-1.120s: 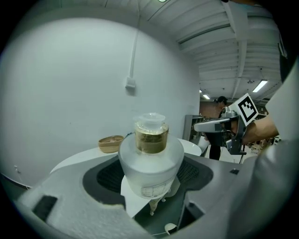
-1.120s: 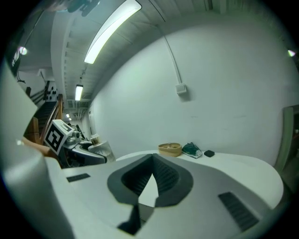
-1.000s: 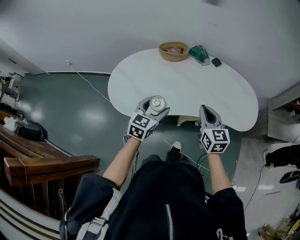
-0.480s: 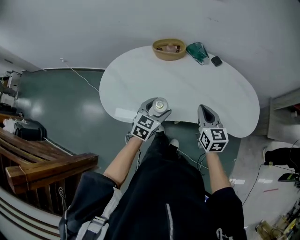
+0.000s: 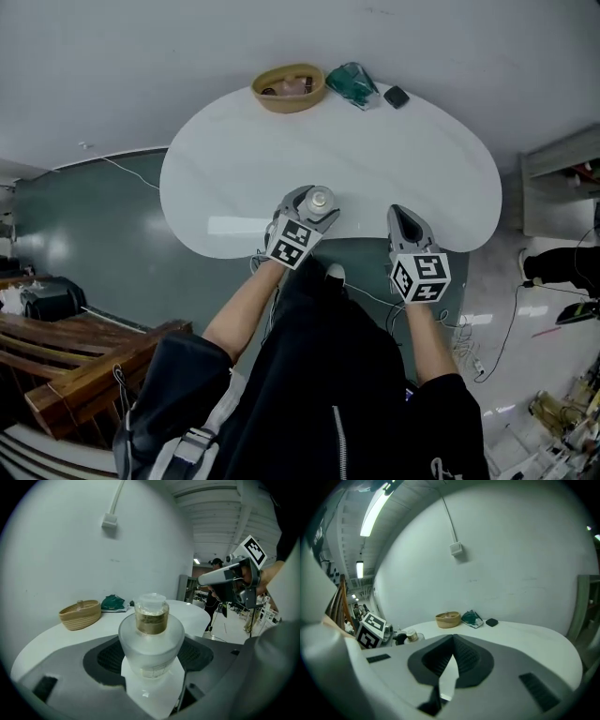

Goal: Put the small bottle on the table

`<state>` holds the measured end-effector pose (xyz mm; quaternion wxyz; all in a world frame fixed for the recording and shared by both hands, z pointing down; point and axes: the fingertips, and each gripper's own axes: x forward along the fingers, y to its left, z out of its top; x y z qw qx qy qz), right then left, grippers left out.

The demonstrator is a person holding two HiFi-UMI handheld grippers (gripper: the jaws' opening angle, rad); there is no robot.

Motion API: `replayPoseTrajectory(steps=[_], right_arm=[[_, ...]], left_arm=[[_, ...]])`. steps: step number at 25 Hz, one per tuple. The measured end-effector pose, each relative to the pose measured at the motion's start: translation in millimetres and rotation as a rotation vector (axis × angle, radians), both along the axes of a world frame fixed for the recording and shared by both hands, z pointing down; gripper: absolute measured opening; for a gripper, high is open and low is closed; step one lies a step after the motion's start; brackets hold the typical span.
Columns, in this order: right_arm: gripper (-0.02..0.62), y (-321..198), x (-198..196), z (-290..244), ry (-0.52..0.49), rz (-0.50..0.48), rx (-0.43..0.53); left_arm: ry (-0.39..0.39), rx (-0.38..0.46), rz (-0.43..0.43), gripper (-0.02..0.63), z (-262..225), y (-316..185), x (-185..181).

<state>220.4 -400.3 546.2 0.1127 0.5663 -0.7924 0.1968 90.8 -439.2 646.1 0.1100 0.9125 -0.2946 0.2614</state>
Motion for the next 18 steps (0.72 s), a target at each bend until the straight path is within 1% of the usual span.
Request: replayPoseTrajectory(steps=[4, 7, 13, 18], right_arm=[[0.002, 9.5, 29.6, 6.7, 0.012, 0.073, -0.029], [0.002, 18.0, 47.7, 13.3, 0.015, 0.125, -0.054], [0.002, 28.4, 71.3, 24.0, 0.016, 0.201, -0.087], [0.002, 32.5, 77.4, 29.3, 0.018, 0.227, -0.101]], left_arm=[[-0.019, 0.015, 0.032, 0.336, 22.3, -14.4, 22.8], [-0.015, 0.015, 0.04, 0.336, 37.8, -23.5, 37.4], [-0.035, -0.029, 0.059, 0.336, 72.2, -34.9, 59.0], [-0.051, -0.07, 0.062, 0.336, 95.3, -36.4, 63.6]])
